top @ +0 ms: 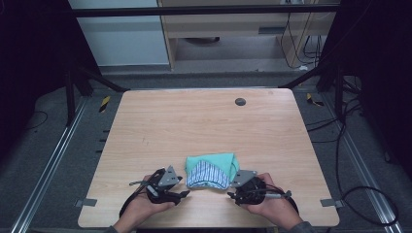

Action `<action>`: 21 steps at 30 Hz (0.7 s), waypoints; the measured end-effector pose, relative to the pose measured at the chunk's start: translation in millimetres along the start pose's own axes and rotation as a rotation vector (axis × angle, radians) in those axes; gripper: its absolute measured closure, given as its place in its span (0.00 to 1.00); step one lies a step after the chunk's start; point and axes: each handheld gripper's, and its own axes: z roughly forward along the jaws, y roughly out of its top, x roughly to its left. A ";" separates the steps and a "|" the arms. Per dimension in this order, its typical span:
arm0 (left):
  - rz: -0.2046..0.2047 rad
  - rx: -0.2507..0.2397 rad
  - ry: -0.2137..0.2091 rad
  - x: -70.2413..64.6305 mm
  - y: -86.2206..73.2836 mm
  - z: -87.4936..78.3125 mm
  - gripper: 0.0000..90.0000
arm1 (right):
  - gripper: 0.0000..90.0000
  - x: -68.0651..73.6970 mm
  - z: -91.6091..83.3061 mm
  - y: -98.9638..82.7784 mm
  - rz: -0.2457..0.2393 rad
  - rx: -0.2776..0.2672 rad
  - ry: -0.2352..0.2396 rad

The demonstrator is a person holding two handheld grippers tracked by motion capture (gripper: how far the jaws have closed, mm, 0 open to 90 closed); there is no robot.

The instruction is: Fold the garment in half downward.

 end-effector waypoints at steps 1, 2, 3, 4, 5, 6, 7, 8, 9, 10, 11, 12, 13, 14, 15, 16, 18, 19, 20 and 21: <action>-0.027 -0.010 0.018 4.8 -2.5 -2.3 0.41 | 0.50 -2.2 -1.3 -3.5 0.018 -0.005 -0.012; -0.058 -0.013 0.037 10.8 -5.1 -4.1 0.37 | 0.45 -5.0 -2.6 -7.0 0.034 -0.010 -0.031; -0.092 -0.013 0.055 17.7 -7.9 -5.1 0.33 | 0.40 -8.0 -3.5 -10.8 0.058 -0.017 -0.049; -0.119 -0.013 0.082 25.1 -11.0 -6.0 0.30 | 0.37 -11.5 -3.7 -14.5 0.088 -0.021 -0.066; -0.142 -0.015 0.115 32.3 -14.6 -6.2 0.27 | 0.33 -15.5 -3.5 -18.3 0.113 -0.026 -0.085; -0.183 -0.009 0.143 41.7 -19.2 -6.2 0.25 | 0.29 -19.1 -3.0 -22.0 0.149 -0.035 -0.102; -0.213 -0.011 0.155 47.4 -22.3 -6.0 0.21 | 0.26 -24.7 -1.6 -26.6 0.196 -0.042 -0.123; -0.248 -0.012 0.174 54.2 -26.2 -6.0 0.19 | 0.24 -28.1 -0.5 -29.5 0.224 -0.048 -0.137; -0.271 -0.014 0.194 60.2 -29.9 -6.1 0.18 | 0.23 -32.5 1.0 -33.5 0.264 -0.057 -0.153; -0.291 -0.015 0.211 65.0 -33.4 -5.9 0.17 | 0.20 -37.1 3.3 -37.5 0.299 -0.067 -0.168; -0.300 -0.012 0.230 68.0 -35.8 -5.4 0.16 | 0.18 -41.4 5.9 -41.1 0.336 -0.069 -0.185; -0.315 -0.003 0.254 72.5 -39.3 -4.4 0.15 | 0.16 -44.7 8.3 -43.6 0.366 -0.061 -0.199; -0.330 -0.004 0.263 76.2 -42.1 -3.7 0.14 | 0.12 -49.7 12.3 -46.8 0.416 -0.044 -0.217; -0.345 -0.020 0.274 78.9 -44.7 -3.3 0.12 | 0.08 -54.4 14.7 -49.6 0.446 -0.053 -0.218; -0.351 -0.030 0.291 81.5 -46.4 -3.4 0.11 | 0.06 -58.9 16.3 -52.1 0.484 -0.063 -0.211; -0.357 -0.030 0.306 83.6 -47.4 -3.3 0.11 | 0.06 -62.3 17.7 -54.3 0.509 -0.080 -0.231; -0.378 -0.014 0.330 88.0 -47.7 -2.8 0.07 | 0.02 -67.4 21.0 -57.1 0.550 -0.098 -0.282; -0.380 -0.011 0.330 89.5 -47.6 -2.5 0.05 | 0.01 -70.2 21.7 -57.1 0.569 -0.096 -0.292; -0.379 -0.009 0.329 90.5 -47.5 -2.2 0.04 | 0.01 -72.3 22.7 -56.6 0.586 -0.092 -0.308; -0.379 -0.009 0.329 90.5 -47.5 -2.2 0.03 | 0.01 -73.4 23.0 -55.6 0.609 -0.090 -0.317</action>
